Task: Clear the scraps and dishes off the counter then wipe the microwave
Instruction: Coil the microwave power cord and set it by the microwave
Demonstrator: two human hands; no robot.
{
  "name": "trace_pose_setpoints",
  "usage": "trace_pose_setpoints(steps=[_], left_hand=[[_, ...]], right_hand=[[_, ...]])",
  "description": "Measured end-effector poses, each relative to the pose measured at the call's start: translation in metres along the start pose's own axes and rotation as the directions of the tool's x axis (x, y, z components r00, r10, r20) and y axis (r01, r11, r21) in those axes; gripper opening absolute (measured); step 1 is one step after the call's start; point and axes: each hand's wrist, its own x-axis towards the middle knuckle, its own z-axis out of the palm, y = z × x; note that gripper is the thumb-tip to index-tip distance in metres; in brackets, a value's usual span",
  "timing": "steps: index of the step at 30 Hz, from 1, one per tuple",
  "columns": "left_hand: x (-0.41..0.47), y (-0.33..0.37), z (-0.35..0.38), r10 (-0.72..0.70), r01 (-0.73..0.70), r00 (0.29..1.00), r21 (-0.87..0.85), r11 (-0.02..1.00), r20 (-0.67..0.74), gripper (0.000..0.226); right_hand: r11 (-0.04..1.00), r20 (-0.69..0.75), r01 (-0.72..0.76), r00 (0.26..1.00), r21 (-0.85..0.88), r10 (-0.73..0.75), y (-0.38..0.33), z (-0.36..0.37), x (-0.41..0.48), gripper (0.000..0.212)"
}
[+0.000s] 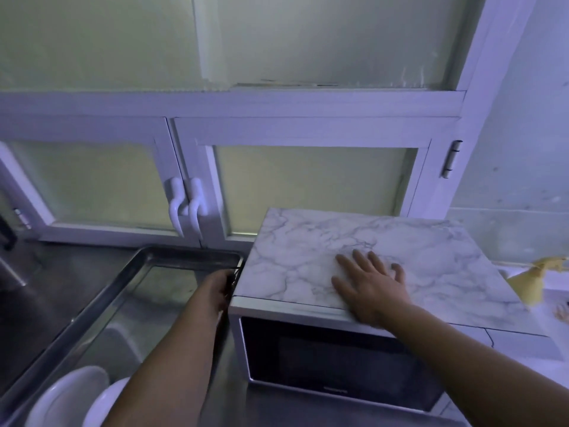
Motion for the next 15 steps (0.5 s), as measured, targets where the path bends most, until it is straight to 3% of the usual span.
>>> trace_pose_setpoints(steps=[5,8,12,15], left_hand=[[0.029,0.016,-0.004,-0.014,0.012,1.000,-0.087,0.996,-0.023,0.021],[0.052,0.032,0.002,0.002,-0.009,0.999,-0.156,0.988,-0.043,0.024],[0.068,0.072,0.034,0.110,-0.117,0.993,-0.240,0.964,-0.042,0.027],[0.044,0.102,0.063,0.257,-0.237,0.964,-0.207,0.949,0.072,0.008]], right_hand=[[0.999,-0.069,0.029,0.997,-0.022,-0.030,0.008,0.013,0.002,0.081],[0.999,-0.104,0.015,0.994,-0.031,-0.018,0.006,0.013,0.001,0.079],[1.000,-0.104,0.005,0.995,-0.018,-0.007,0.005,0.011,0.001,0.073],[1.000,-0.096,0.003,0.995,-0.019,-0.005,0.005,0.010,0.001,0.073]])
